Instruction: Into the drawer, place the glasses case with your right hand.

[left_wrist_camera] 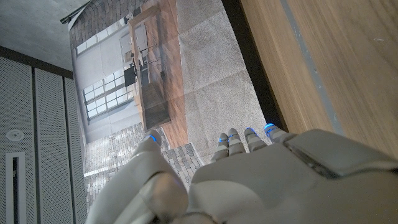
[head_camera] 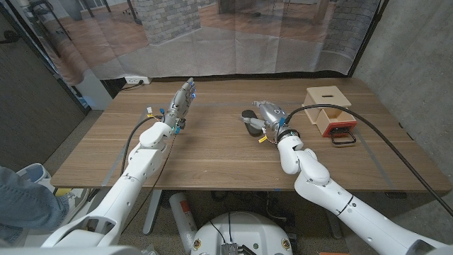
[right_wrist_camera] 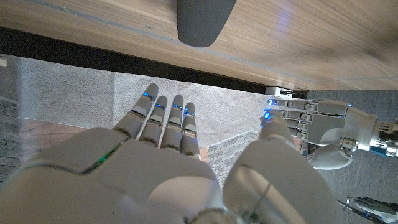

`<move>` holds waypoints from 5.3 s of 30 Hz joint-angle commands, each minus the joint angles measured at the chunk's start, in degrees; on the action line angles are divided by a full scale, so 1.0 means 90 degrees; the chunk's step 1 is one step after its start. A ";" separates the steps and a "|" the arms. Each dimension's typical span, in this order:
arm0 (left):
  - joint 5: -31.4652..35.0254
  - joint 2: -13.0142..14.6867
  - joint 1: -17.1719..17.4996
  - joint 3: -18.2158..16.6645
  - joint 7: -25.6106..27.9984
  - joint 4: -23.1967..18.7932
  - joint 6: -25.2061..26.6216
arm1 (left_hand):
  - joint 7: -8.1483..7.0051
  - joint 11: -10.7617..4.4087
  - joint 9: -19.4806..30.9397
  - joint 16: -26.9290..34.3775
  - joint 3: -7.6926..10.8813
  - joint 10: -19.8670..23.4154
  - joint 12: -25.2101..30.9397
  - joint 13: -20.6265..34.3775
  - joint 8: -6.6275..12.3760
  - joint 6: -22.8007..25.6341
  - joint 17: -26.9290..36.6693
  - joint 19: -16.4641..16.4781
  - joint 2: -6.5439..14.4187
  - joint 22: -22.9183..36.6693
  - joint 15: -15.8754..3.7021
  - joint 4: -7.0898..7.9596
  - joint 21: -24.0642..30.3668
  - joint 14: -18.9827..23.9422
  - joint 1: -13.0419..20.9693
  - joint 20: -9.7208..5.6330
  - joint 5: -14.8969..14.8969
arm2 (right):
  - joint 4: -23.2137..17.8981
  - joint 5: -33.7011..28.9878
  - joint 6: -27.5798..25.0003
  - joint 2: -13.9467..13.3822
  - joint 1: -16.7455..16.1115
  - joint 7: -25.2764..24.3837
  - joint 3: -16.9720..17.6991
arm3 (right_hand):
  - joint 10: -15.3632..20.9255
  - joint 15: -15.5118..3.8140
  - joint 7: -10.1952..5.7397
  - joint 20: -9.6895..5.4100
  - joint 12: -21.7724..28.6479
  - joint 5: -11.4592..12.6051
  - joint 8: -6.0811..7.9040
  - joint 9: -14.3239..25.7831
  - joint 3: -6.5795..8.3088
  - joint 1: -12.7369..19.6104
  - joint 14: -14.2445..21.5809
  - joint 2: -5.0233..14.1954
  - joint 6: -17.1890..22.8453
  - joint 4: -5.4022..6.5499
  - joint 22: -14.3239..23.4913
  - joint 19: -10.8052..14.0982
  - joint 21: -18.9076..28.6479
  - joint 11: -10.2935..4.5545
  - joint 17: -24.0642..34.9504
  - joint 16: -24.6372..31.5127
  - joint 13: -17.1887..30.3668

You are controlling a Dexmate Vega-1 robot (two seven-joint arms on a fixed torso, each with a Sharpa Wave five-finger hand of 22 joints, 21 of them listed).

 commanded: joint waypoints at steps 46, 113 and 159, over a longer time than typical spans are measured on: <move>0.0014 0.0039 0.0139 -0.0018 0.0083 -0.0160 0.0047 | -0.0060 0.0008 0.0020 0.0004 -0.0071 -0.0042 -0.0008 0.0023 0.0018 0.0047 0.0033 -0.0317 0.0083 0.0007 0.0008 0.0004 -0.0035 -0.0008 0.0006 -0.0155 -0.0047 | 0.0773 -0.0158 -0.1187 0.0602 0.0477 0.0330 -0.0634 | 0.0121 0.0277 0.0269 0.0399 -0.0004 0.0222 -0.0074 0.0025 -0.0392 -0.0214 0.0557 -0.0055 -0.0709 0.0008 0.0012 0.0616 -0.0148 0.0441 -0.0006 0.0145 0.0002; 0.0037 0.0174 0.0160 -0.0035 0.0092 -0.0216 0.0283 | -0.0106 -0.0044 0.0022 0.0010 -0.0105 -0.0057 -0.0010 0.0025 0.0014 0.0064 0.0035 -0.0356 0.0156 0.0012 0.0000 0.0009 -0.0047 0.0021 0.0025 -0.0032 -0.0089 | 0.2443 0.0456 -0.1158 0.1053 0.0902 -0.1492 -0.1107 | 0.0679 -0.0037 0.0104 0.0333 0.0239 0.0363 0.0093 0.0022 -0.0194 0.0722 0.1622 0.0307 -0.0622 -0.0208 0.0076 0.1290 -0.0191 -0.0198 0.0036 0.0305 0.0092; 0.0033 0.0066 0.0008 0.0034 -0.0006 0.0090 0.0251 | -0.0120 -0.0031 0.0024 0.0010 -0.0116 -0.0110 -0.0020 0.0027 0.0003 0.0039 0.0036 -0.0373 0.0213 0.0013 0.0001 0.0006 -0.0047 0.0032 0.0052 0.0007 -0.0125 | 0.2914 0.0645 -0.0847 0.1021 0.0985 -0.1920 -0.1136 | 0.2049 -0.0859 -0.0359 -0.0166 0.0808 0.0126 0.0313 0.0030 0.0324 0.2074 0.3037 0.0782 0.0526 -0.0327 0.0199 0.2267 0.0218 -0.0787 0.0300 0.0784 0.0257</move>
